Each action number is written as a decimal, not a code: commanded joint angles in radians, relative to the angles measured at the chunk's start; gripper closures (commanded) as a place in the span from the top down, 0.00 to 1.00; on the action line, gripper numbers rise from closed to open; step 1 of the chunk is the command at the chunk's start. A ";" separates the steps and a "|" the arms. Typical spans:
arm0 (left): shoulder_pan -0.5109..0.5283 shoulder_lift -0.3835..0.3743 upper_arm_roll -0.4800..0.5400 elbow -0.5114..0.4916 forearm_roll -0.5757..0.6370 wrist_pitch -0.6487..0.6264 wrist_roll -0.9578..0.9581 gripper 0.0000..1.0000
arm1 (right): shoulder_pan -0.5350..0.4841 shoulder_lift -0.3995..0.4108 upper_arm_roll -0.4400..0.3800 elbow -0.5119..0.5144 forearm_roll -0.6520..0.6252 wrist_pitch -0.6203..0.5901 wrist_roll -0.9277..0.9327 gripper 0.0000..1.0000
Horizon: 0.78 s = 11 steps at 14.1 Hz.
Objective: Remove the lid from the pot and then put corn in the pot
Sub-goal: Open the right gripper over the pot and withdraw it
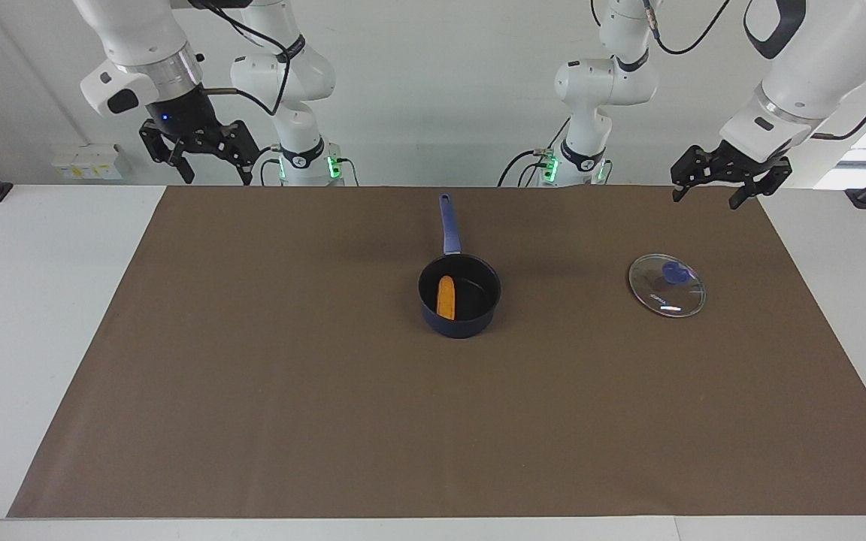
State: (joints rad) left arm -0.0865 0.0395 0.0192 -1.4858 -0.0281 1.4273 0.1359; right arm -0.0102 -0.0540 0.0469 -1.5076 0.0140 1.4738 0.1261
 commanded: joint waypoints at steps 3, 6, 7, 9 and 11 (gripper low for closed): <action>-0.013 -0.004 0.007 0.006 0.017 -0.001 -0.005 1.00 | -0.007 -0.038 -0.031 0.020 -0.032 -0.020 -0.017 1.00; -0.004 -0.004 0.008 0.004 0.008 -0.001 -0.007 1.00 | 0.002 -0.046 -0.035 -0.028 -0.029 -0.003 -0.043 1.00; -0.010 -0.004 0.010 0.004 0.010 -0.001 -0.004 1.00 | 0.009 -0.050 -0.032 -0.039 -0.029 -0.003 -0.049 1.00; -0.015 -0.004 0.010 0.004 0.017 -0.001 -0.002 1.00 | 0.010 -0.052 -0.025 -0.051 -0.029 -0.003 -0.097 1.00; -0.015 -0.004 0.010 0.004 0.019 -0.001 -0.002 1.00 | 0.009 -0.052 -0.027 -0.059 -0.028 -0.001 -0.117 1.00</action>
State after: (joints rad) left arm -0.0865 0.0395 0.0211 -1.4858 -0.0281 1.4278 0.1335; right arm 0.0029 -0.0777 0.0202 -1.5283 -0.0142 1.4663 0.0535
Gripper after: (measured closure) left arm 0.000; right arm 0.000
